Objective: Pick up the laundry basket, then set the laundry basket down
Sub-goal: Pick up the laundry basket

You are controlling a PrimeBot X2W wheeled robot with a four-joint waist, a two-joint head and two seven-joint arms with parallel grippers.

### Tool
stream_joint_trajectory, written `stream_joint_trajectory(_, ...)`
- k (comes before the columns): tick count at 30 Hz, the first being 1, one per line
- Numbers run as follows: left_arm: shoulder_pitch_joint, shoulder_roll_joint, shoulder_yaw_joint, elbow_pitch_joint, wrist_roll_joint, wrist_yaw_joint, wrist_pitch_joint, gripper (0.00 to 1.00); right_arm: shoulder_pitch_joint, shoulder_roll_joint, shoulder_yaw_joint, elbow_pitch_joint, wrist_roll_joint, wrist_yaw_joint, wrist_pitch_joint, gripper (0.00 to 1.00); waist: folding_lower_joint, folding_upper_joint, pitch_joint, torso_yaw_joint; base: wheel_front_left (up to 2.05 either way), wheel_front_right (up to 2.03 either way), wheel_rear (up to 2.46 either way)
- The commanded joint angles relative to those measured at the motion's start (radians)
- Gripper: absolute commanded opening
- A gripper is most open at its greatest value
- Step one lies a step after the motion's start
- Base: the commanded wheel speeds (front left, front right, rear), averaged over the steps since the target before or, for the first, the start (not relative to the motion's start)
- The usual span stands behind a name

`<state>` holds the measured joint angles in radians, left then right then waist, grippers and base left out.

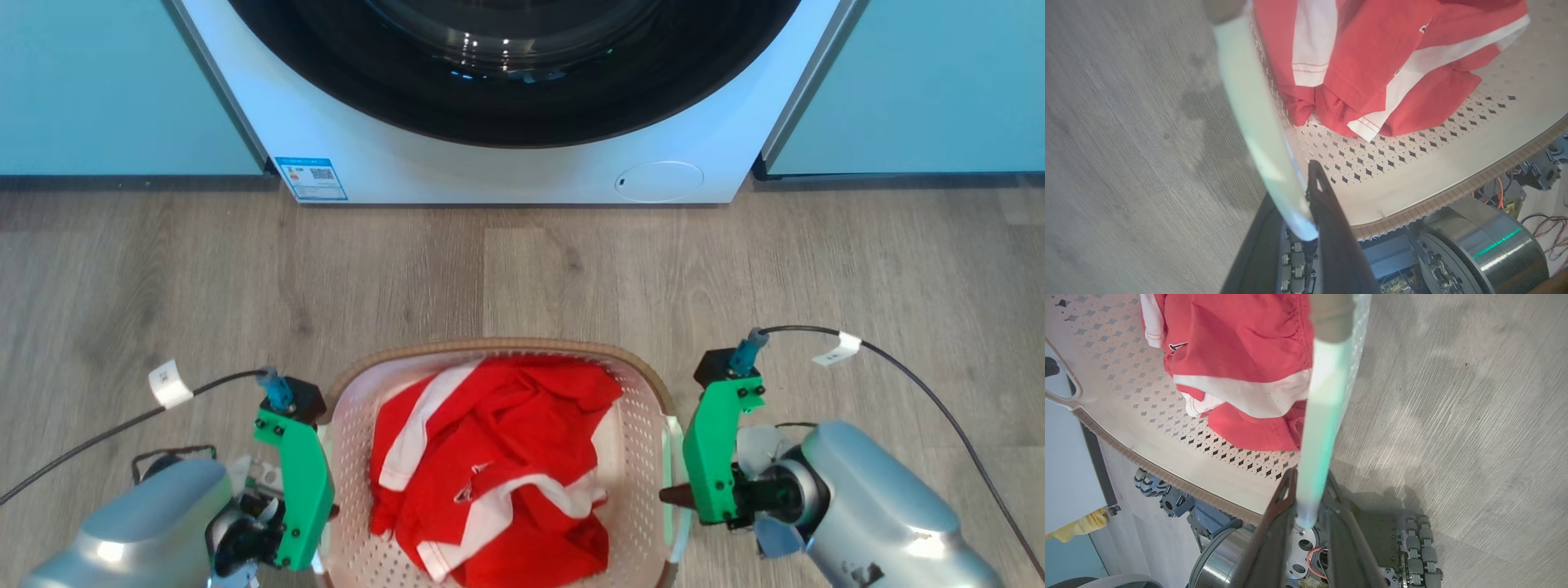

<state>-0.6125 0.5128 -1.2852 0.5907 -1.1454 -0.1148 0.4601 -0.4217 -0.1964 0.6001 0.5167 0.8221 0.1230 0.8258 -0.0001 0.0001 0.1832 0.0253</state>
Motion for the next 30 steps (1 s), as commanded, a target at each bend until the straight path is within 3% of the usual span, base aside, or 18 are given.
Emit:
stream_joint_trajectory(1, -0.038, 0.007, 0.018, -0.054, -0.007, -0.016, 0.006, 0.00, -0.033, 0.049, 0.006, -0.050, 0.017, 0.008, 0.004, 0.00, 0.0001, -0.0001, 0.003, 0.002, 0.00, 0.00, 0.00)
stream_joint_trajectory(11, -0.056, 0.045, 0.012, -0.171, -0.067, -0.016, 0.167, 0.00, -0.077, 0.095, -0.067, 0.031, 0.040, 0.008, 0.214, 0.00, 0.0001, -0.0001, 0.016, 0.015, 0.00, 0.00, 0.00)
stream_joint_trajectory(30, -0.039, 0.074, 0.008, -0.243, -0.128, -0.016, 0.274, 0.00, -0.028, 0.138, -0.184, -0.001, -0.021, 0.008, 0.408, 0.00, 0.0001, -0.0001, -0.033, 0.003, 0.00, 0.00, 0.00)
